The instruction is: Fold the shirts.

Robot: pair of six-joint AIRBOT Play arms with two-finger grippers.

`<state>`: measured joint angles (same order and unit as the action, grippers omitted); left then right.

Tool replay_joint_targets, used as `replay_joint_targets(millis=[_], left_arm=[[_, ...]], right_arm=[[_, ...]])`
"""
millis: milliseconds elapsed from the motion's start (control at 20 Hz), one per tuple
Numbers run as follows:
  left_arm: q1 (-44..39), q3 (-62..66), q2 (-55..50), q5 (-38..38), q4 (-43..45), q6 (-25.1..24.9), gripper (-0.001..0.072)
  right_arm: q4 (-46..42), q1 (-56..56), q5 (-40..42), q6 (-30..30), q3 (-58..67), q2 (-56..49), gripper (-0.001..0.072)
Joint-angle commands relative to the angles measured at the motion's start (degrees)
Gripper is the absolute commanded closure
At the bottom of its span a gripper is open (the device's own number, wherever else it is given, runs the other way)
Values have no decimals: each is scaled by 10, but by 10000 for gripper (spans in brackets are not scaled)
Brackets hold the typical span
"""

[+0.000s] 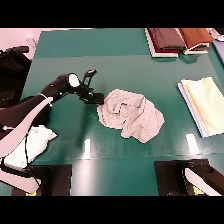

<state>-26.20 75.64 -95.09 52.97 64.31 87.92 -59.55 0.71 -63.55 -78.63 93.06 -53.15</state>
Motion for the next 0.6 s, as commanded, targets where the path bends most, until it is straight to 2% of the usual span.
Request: replay_joint_targets(millis=[0,200,250,300,450,550], left_arm=[[-28,-2,-7,-12,-5,-14,228],[-26,-2,-7,-12,-1,-13,236],[-26,-2,-7,-11,-1,-12,484],[-26,2,-6,-8,0,-14,679],[-22,43,10,12,41,-14,686],[-6,73,35,12,65,-14,686]], right_arm=[[0,0,1,0,0,0,699],[1,0,-5,-10,0,0,699],[0,0,-10,-10,0,0,699],[0,0,-17,-10,0,0,699],[-6,8,-71,-10,-1,-2,699],[-5,31,-151,-20,-10,-14,699]])
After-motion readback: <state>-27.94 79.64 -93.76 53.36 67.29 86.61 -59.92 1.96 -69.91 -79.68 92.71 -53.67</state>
